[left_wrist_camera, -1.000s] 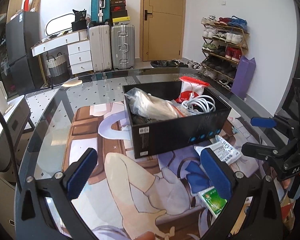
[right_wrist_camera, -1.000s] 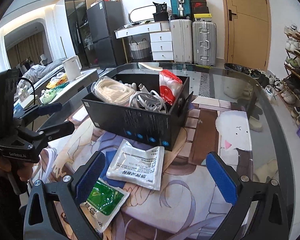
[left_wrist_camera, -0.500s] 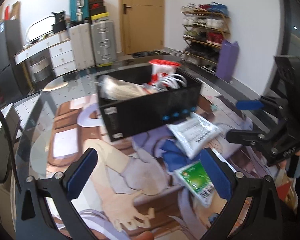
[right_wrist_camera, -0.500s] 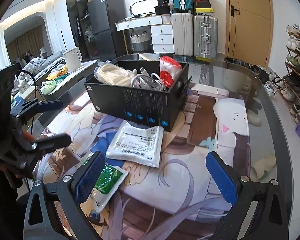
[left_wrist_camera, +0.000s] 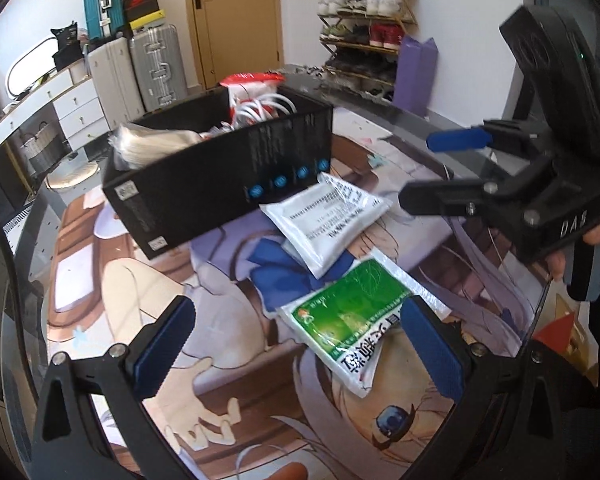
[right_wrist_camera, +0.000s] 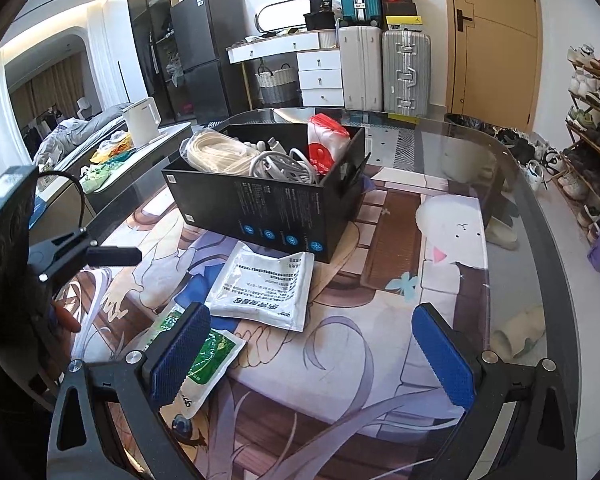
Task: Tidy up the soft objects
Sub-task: 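Reach the left gripper to the green printed packet and close on it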
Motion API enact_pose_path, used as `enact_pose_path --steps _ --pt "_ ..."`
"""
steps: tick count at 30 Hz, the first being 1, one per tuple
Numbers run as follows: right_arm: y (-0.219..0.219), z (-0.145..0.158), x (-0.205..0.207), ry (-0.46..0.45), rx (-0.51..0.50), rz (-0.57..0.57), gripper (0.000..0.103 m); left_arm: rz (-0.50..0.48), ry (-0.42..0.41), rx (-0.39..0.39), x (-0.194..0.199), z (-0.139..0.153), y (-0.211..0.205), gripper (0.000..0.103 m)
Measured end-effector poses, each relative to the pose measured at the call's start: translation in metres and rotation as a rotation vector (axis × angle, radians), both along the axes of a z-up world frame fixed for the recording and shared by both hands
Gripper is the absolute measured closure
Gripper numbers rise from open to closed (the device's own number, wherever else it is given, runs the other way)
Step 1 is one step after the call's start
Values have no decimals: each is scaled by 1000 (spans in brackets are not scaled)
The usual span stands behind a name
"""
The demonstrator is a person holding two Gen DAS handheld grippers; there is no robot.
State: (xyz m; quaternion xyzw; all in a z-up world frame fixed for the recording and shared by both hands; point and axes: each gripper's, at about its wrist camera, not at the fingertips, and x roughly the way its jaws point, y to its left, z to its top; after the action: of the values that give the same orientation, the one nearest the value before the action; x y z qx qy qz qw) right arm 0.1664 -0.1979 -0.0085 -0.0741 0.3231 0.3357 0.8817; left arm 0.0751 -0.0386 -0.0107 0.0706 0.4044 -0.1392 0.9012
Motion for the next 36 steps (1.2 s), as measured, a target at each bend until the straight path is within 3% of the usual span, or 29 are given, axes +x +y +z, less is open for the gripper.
enact_pose_path --steps 13,22,28,33,36 --pt "-2 -2 2 13 -6 -1 1 -64 54 79 6 -13 -16 0" --pt "-3 -3 3 20 -1 -9 1 -85 75 37 21 -13 -21 2" --pt "-2 -6 5 30 -1 -6 1 -139 76 2 16 -11 -22 20" --pt "-1 -7 5 33 -3 -2 1 -179 58 -4 8 -7 -24 51" --pt "-1 -7 4 31 -4 -4 1 -173 58 0 3 -5 -20 54"
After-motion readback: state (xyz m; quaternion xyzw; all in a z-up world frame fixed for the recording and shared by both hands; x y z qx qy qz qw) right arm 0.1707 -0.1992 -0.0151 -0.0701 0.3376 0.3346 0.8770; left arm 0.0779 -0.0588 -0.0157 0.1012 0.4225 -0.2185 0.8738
